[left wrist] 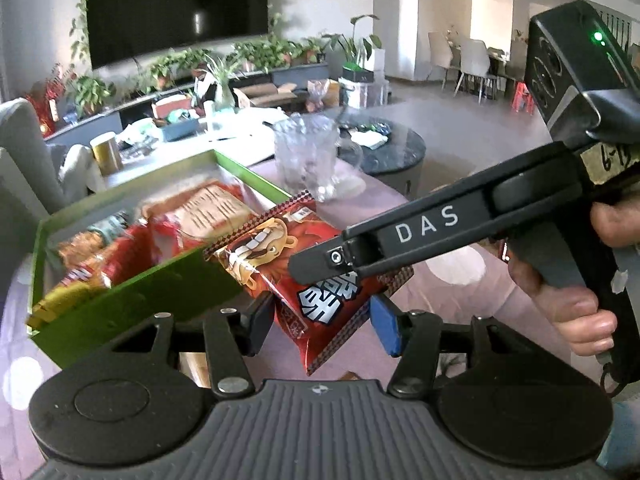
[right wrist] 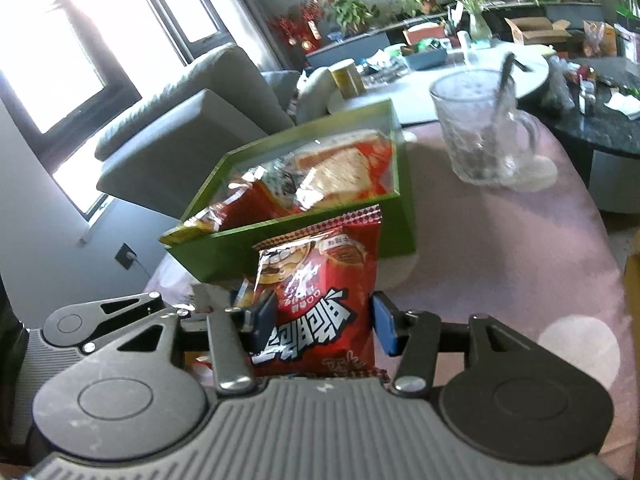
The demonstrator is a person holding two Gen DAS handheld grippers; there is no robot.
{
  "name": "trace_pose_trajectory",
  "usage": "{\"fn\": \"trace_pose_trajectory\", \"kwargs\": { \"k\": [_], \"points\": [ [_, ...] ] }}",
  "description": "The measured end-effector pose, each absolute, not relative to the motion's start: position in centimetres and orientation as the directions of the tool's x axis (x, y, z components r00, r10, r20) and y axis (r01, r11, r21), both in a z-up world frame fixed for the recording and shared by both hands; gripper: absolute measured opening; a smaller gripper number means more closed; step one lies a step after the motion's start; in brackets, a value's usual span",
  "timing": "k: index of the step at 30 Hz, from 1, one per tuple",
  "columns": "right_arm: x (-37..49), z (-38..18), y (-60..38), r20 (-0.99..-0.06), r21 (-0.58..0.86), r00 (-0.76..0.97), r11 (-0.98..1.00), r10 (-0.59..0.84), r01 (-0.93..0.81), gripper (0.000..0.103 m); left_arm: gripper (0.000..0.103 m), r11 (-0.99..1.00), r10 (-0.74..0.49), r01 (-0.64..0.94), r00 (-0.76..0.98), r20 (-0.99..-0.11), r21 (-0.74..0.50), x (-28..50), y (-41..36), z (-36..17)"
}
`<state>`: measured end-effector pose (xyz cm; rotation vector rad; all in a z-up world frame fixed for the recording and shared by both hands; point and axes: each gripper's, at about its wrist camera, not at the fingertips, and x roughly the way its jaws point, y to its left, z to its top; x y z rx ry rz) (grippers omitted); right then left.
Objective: Organize snacks
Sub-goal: 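Lift the red snack bag with the right gripper and carry it over the box, then lower the red snack bag into the green box and open the right gripper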
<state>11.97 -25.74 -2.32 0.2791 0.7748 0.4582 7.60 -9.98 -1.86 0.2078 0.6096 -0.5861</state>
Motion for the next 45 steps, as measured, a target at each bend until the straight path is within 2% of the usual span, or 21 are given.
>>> {"fn": "trace_pose_trajectory", "kwargs": {
  "k": [28, 45],
  "points": [
    [18.3, 2.7, -17.2, -0.492, 0.428, 0.634, 0.800, 0.597, -0.422, 0.071, 0.051, 0.911, -0.297, 0.396, 0.825, -0.480, 0.116, 13.6, -2.0, 3.3],
    [22.4, 1.1, -13.9, -0.516, 0.447, 0.597, 0.788, 0.614, -0.424, 0.071, 0.051, 0.934, -0.254, 0.345, 0.822, -0.509, 0.091, 18.1, 1.4, 1.5]
  ]
}}
